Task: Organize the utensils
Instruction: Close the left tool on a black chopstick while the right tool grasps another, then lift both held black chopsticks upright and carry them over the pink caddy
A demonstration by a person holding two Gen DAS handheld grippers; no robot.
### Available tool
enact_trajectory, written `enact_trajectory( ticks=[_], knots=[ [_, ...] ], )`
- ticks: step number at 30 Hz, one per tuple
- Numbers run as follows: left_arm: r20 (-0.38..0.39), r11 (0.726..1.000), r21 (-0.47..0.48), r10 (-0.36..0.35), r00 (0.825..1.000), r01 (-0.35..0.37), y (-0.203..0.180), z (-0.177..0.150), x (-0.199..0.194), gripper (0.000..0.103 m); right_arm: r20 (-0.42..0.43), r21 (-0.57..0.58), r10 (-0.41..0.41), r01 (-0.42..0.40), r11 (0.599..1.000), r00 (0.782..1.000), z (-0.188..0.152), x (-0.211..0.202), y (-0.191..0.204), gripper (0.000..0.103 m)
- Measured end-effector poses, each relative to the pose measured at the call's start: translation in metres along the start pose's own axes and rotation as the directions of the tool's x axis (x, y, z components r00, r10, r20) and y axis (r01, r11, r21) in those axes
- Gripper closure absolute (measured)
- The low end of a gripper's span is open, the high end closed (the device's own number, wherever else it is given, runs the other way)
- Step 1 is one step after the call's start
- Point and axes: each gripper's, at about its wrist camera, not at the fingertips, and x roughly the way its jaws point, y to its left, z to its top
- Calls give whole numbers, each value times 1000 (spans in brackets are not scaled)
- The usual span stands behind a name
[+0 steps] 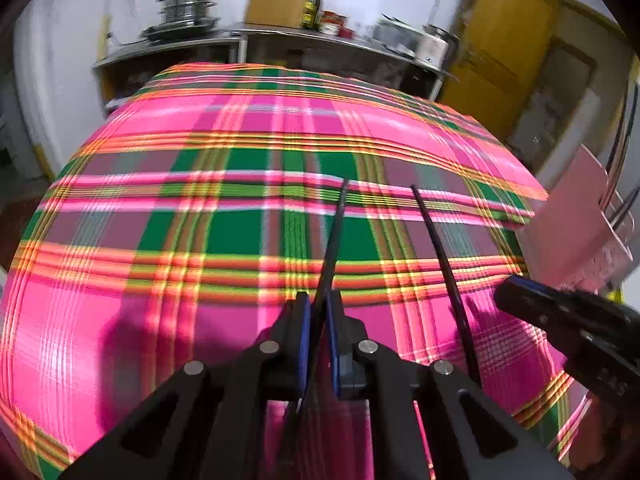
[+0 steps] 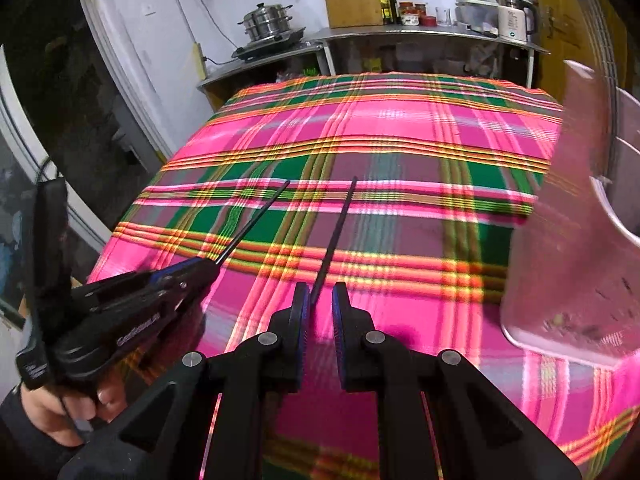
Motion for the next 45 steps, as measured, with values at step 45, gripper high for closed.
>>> enact_trajectory(
  ticks=[45],
  knots=[
    [146,998,47,-49,988,43,2,51,-77,97,103,-41,-1,6,999,995,41,-46,23,98]
  ],
)
